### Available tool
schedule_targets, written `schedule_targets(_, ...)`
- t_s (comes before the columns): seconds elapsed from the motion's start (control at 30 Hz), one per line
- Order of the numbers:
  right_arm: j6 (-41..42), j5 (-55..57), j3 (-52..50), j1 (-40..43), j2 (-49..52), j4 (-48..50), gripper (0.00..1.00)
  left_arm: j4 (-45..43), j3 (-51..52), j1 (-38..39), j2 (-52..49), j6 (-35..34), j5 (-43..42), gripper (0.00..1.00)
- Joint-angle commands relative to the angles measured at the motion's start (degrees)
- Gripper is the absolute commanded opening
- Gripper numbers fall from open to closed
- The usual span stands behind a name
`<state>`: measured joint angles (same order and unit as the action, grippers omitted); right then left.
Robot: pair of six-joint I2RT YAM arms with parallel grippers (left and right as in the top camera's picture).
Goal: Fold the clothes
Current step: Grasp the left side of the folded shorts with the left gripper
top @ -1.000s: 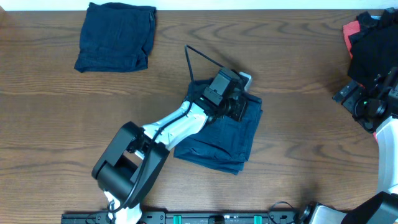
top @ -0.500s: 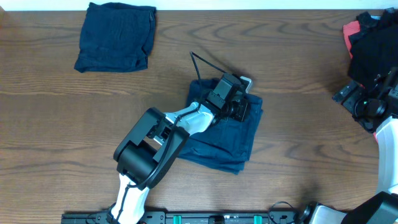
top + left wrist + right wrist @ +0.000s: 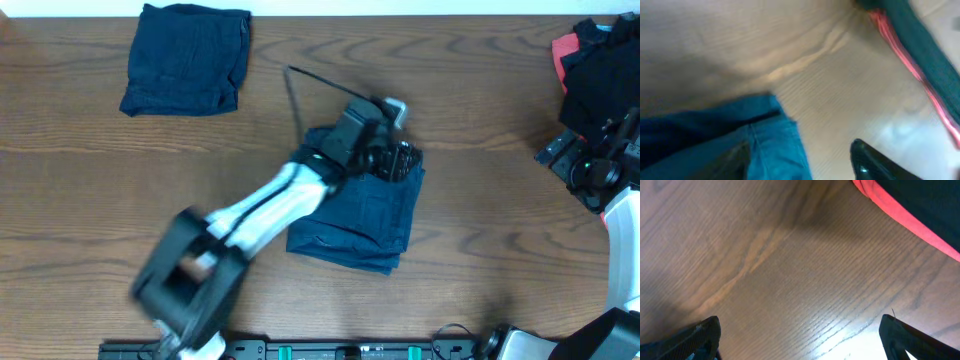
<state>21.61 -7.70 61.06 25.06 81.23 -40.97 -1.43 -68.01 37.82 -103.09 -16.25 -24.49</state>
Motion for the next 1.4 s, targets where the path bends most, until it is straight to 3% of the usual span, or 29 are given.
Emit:
schedule_targets(0.0,-0.9,0.44,0.66,0.37,0.33,0.02,0.99,8.68,-0.87,-4.42,9.33,3.34,-0.31,0.72)
schedule_targets(0.2,-0.9,0.44,0.66,0.37,0.33,0.02,0.99,36.7,-0.85,-16.74,16.11,11.87,-1.07,0.72)
schedule_targets(0.3,-0.9,0.44,0.66,0.37,0.33,0.0,0.99,45.44,0.17,-20.46,14.38,19.43,-7.96,0.72)
schedule_targets(0.4,-0.9,0.44,0.66,0.37,0.33,0.0,0.99,47.89,1.81,-20.9,11.58,20.76,-9.62,0.7)
schedule_targets(0.57,-0.9,0.44,0.66,0.37,0.33,0.02,0.99,47.89,5.01,-20.09,6.4,20.76,-9.9,0.57)
schedule_targets(0.8,-0.9,0.44,0.66,0.37,0.33,0.02,0.99,49.66,9.16,-19.91,-0.61,20.76,-10.78,0.56)
schedule_targets(0.83,-0.9,0.44,0.66,0.37,0.33,0.02,0.99,50.01,9.25,-19.91,-1.03,20.76,-10.23,0.51)
schedule_targets(0.97,-0.9,0.44,0.66,0.37,0.33,0.02,0.99,51.23,9.05,-19.91,-0.72,19.52,-3.91,0.45)
schedule_targets(1.07,-0.9,0.44,0.66,0.37,0.33,0.0,0.99,53.94,7.96,-19.91,0.46,14.67,6.4,0.39)
schedule_targets(1.23,-0.9,0.44,0.66,0.37,0.33,0.02,0.99,59.21,5.38,-19.91,4.5,5.97,23.37,0.39)
schedule_targets(1.37,-0.87,0.44,0.66,0.39,0.33,0.0,0.99,59.06,5.11,-19.91,9.6,4.57,25.16,0.4)
